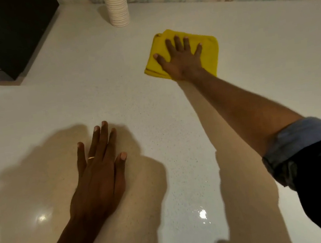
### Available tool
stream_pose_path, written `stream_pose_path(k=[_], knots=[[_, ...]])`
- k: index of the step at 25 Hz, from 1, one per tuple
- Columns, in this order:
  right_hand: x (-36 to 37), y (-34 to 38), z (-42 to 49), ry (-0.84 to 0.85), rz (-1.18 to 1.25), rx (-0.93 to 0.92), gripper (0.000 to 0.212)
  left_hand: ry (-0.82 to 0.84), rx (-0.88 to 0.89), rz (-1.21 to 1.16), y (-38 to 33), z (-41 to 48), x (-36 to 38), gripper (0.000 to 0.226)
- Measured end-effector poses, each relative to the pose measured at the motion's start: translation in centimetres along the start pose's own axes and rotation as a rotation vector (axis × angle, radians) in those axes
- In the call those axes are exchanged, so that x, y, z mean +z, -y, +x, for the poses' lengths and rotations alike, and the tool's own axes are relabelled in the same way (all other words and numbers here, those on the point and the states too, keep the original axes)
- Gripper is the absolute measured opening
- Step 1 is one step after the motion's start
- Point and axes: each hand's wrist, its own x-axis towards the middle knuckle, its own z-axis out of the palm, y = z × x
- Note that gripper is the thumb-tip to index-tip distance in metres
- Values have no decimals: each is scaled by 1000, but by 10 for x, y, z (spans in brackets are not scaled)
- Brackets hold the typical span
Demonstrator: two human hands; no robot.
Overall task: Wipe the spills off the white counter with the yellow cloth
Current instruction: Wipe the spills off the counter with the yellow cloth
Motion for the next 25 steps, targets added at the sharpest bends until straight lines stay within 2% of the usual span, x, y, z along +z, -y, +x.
stream_pose_path(k=[5,7,9,11,15,17,19,20,22,25], knots=[[15,15,-137,20,-71,-351,80,-63,47,-7,0,-2,0,65],[22,-11,-209,4,-81,-466,78,-98,72,-10,4,-2,3,63],[19,-63,-253,-8,-100,-461,78,-121,83,-13,8,-2,8,63],[1,-127,-257,-28,-128,-297,80,-127,72,-32,9,-1,10,63],[-35,-214,-236,-89,-64,278,83,-121,89,52,8,2,11,65],[-30,-209,-229,-157,-37,463,83,-84,23,-14,10,0,12,69],[-17,-164,-224,-184,9,591,83,-118,41,-39,10,-3,13,69],[-11,-132,-224,-173,31,599,82,-125,55,-34,9,-4,13,70],[7,-61,-234,-122,15,451,81,-143,77,-37,7,-4,11,70],[29,9,-281,-45,-45,9,81,-172,100,-54,9,-3,11,69]])
